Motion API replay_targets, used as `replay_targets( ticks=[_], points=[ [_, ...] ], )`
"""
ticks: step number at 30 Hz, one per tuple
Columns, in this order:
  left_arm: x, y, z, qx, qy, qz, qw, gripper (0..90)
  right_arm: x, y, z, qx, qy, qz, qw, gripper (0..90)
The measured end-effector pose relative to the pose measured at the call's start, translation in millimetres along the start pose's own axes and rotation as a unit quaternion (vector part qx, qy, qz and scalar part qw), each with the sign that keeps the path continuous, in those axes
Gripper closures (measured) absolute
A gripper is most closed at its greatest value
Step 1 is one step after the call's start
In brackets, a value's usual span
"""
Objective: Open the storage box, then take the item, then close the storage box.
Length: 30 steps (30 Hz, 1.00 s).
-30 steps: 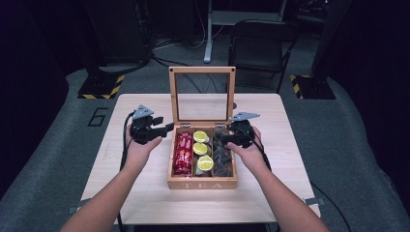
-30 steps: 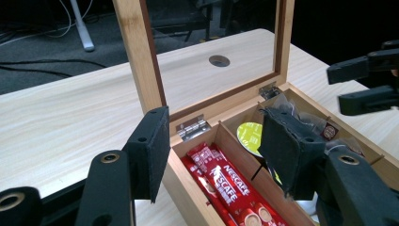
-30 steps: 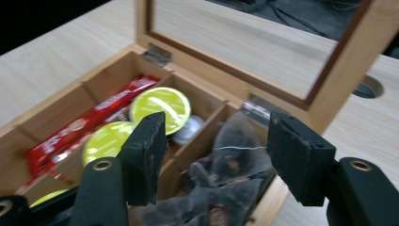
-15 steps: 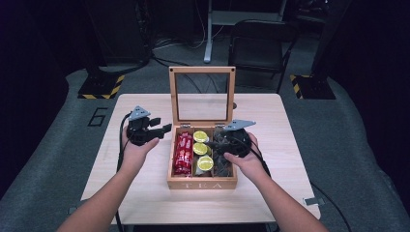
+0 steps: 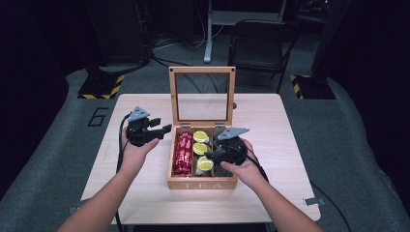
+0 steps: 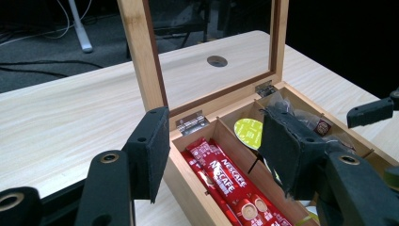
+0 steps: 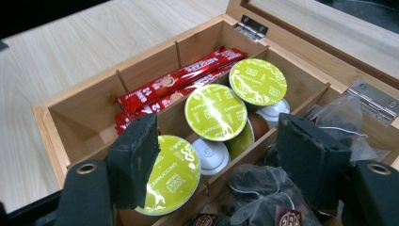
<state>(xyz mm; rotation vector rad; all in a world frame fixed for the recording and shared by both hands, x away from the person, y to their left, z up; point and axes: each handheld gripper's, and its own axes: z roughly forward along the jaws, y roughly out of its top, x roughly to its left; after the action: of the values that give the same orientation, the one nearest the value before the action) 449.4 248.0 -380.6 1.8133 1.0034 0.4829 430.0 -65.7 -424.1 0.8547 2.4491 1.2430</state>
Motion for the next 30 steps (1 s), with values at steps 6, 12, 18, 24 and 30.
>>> replay_targets(
  ticks=[6,12,18,24,30],
  points=[
    [-0.9,0.2,-1.6,-0.001,-0.001,0.001,1.0,42.6,3.4,-4.2,2.7,0.008,0.006,-0.001,1.0,30.3],
    [-2.1,0.4,-2.9,-0.002,0.0,0.002,1.0,42.6,13.4,-9.1,6.0,0.011,0.022,-0.012,0.9996,30.3],
    [-2.1,0.2,-4.9,-0.002,0.001,0.002,1.0,42.6,20.3,-12.2,11.5,0.022,0.028,-0.025,0.9991,30.3],
    [-0.2,-1.4,-4.9,-0.001,0.003,0.0,1.0,42.6,22.6,-12.4,16.6,0.024,0.031,-0.024,0.9989,30.1],
    [1.4,-3.1,-6.7,-0.005,0.005,-0.008,0.9999,42.6,25.8,-12.8,22.7,0.039,0.036,-0.034,0.998,30.0]
  ],
)
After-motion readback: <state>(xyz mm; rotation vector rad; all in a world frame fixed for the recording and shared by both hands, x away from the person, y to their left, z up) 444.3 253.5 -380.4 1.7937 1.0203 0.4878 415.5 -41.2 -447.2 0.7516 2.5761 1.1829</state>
